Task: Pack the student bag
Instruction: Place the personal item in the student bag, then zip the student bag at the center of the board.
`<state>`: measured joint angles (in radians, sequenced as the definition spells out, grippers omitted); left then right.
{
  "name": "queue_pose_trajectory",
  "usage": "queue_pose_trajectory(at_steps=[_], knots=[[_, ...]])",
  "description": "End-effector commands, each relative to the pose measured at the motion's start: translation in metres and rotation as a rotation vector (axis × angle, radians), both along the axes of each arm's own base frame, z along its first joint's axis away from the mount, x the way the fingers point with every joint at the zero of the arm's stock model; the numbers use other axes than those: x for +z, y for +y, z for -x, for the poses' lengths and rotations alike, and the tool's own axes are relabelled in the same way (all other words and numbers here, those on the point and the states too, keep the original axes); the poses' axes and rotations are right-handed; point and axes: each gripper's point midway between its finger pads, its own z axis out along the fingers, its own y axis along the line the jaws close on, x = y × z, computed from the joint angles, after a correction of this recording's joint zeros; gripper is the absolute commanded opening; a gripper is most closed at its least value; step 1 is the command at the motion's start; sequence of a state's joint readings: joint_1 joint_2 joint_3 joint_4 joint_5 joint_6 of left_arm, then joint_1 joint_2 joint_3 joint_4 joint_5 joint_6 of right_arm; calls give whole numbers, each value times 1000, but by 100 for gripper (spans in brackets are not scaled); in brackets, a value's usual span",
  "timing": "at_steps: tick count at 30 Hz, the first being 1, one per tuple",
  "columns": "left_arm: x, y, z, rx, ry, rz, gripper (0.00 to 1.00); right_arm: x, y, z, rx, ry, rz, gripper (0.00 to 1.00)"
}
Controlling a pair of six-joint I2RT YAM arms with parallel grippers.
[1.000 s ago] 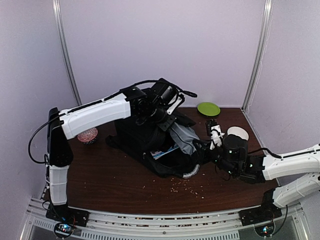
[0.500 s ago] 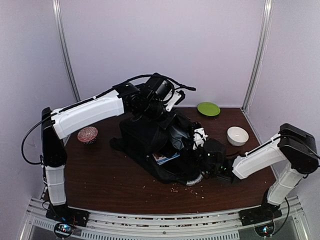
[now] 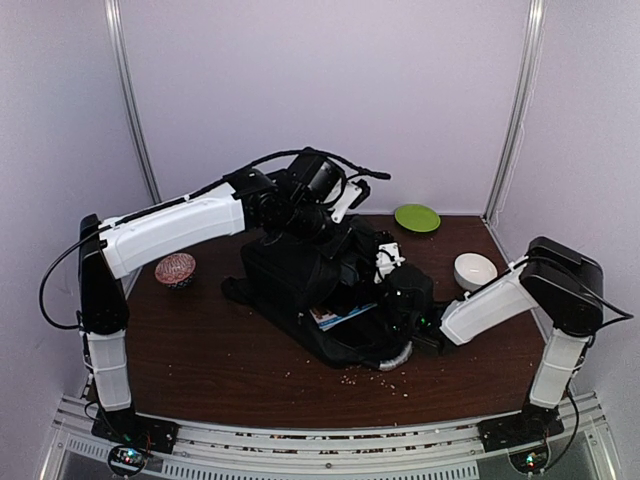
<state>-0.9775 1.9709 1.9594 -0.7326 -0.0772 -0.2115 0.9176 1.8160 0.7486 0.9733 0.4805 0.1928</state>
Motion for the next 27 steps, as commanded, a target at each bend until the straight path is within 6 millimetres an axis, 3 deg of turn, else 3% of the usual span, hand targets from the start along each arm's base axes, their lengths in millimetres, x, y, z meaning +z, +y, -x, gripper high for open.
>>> queue_pose_trajectory(at_steps=[1,5,6,12,16,18,22,24,27], knots=[[78,-27,11,-69,-86,258,0,3,-31,1,-62,21,-29,45],[66,-27,1,-34,-56,256,0,20,-26,33,73,29,-69,67],[64,-27,-1,-27,-52,255,6,24,-23,41,112,32,-77,71],[61,-25,1,-18,-30,248,69,32,-21,85,241,101,-71,79],[59,-13,8,-15,-20,226,91,22,-30,109,301,181,-37,79],[58,-3,11,-4,-25,212,97,15,-39,120,312,223,-13,80],[60,22,17,24,-44,193,98,2,-63,141,324,287,18,79],[62,36,19,42,-47,194,98,3,-74,151,331,307,21,79],[62,62,16,97,-44,224,98,25,-92,161,323,297,-47,79]])
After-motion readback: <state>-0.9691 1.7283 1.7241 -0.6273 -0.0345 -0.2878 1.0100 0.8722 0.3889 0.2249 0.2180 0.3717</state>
